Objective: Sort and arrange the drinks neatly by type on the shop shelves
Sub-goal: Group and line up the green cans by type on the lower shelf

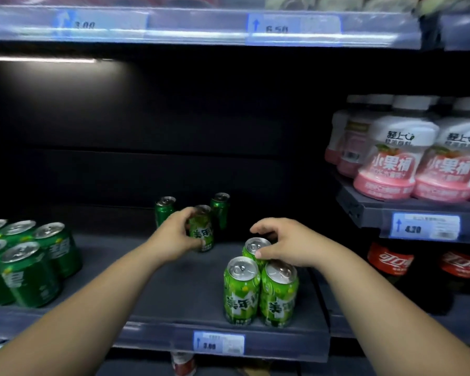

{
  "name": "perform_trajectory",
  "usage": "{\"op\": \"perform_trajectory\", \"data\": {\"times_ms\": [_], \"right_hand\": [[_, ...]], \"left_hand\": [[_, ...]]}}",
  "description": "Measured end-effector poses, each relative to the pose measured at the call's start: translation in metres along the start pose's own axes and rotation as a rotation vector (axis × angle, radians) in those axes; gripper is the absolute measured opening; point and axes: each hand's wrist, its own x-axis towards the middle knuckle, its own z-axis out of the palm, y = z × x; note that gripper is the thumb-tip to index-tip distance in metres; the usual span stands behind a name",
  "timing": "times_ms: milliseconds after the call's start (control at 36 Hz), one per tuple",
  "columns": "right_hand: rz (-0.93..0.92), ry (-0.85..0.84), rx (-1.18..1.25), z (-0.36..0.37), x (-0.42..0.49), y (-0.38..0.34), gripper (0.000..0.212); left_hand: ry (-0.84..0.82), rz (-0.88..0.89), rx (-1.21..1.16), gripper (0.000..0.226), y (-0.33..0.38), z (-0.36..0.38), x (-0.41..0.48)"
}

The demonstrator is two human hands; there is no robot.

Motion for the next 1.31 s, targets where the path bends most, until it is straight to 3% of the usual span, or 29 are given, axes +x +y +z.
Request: {"op": "perform_trajectory", "data": {"times_ms": [139,278,500,667,861,1111,1306], "right_hand": [[0.02,-0.069,-0.055,0.0,0.016,-0.003,0.06],[0.016,-0.019,-0.014,-0.001,0.023,-0.001,0.057],[0.035,0.084,-0.031,0.0,0.03,0.003,0.048],[0.022,0.137,-0.129,-0.004,0.024,0.003,0.018],[0.041,0.172,-0.165,-0.01,0.008,0.011,0.018],[0.029,0.162,-0.09,-0.017,-0.014,0.022,0.016],[0.037,0.149,0.113,-0.008,-0.015,0.031,0.012]], "left_hand": [[0.057,-0.015,0.137,0.089,-0.018,-0.004,0.032],[0.067,-0.032,0.149,0.092,-0.022,0.0,0.054],[-0.003,-0.104,0.08,0.086,-0.029,-0.002,0.075],[-0.151,-0.056,0.054,0.076,-0.019,-0.006,0.072],[-0.323,0.05,-0.034,0.06,0.003,0.016,0.062],[-0.501,0.099,-0.112,0.064,0.027,0.039,0.045],[-0.462,0.023,-0.169,0.051,0.041,0.041,0.036]]}}
